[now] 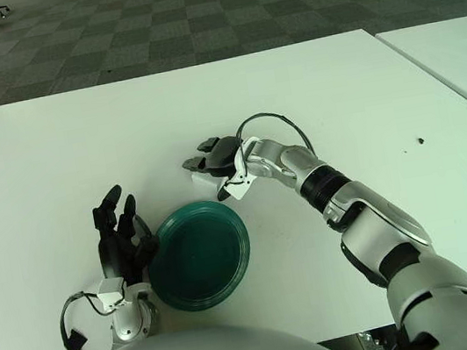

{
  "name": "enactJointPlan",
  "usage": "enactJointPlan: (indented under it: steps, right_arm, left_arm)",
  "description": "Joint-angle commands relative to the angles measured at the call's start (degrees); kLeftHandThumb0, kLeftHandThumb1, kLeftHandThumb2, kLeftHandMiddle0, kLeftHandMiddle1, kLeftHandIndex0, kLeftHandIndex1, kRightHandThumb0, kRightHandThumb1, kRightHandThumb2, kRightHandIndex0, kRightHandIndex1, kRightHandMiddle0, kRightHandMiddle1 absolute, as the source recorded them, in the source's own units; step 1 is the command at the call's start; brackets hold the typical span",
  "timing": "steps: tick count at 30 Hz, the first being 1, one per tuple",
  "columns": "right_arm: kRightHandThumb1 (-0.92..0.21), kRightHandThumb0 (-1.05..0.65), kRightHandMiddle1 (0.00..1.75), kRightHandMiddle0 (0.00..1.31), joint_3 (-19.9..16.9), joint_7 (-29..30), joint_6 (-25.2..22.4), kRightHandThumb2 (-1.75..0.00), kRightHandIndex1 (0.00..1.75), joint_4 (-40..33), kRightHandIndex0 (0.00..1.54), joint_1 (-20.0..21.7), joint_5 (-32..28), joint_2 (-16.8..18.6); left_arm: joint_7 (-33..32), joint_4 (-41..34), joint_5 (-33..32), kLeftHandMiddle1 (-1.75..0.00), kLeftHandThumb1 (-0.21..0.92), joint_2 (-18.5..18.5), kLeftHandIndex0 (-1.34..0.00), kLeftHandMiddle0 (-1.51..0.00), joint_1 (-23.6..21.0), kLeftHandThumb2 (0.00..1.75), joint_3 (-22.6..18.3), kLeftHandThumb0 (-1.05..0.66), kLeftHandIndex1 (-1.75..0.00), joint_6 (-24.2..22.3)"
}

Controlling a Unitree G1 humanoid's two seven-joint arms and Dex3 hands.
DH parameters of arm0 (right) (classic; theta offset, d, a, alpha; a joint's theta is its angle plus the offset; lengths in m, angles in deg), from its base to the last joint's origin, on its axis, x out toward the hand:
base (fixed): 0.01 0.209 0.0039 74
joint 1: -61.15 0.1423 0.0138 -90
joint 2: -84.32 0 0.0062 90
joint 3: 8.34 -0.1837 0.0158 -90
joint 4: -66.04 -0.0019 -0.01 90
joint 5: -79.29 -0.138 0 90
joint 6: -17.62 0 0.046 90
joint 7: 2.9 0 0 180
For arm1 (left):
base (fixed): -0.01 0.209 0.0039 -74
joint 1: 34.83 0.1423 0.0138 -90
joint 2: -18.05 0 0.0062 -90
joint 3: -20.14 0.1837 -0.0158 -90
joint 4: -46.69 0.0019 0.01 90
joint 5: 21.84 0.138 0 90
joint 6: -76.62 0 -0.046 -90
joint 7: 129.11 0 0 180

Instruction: Put the charger into the plate.

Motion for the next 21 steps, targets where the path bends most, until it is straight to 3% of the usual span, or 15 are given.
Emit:
enactJointPlan:
  steps: [1,21]
  right_arm:
    - [-0.92,-1.05,0.01,0.01,0.72,0.3,-0.81,-0.5,0.0,2.36,0.0,0.55,1.12,0.28]
    - [-0.92,-1.05,0.0,0.0,-0.02,2.1,0.7,-0.47,0.0,7.81,0.0,3.94,-1.41,1.13]
  left_arm:
    - [-0.49,3.29,-0.41,-0.05,0.92,7.03,-0.07,-0.58,0.73,0.97,0.7,-0.94,-0.93,-0.89]
    - [0.99,4.45,-1.73,-0.07,0.92,6.41,-0.06,-0.57,0.2,0.96,0.54,-0.96,-0.93,-0.71]
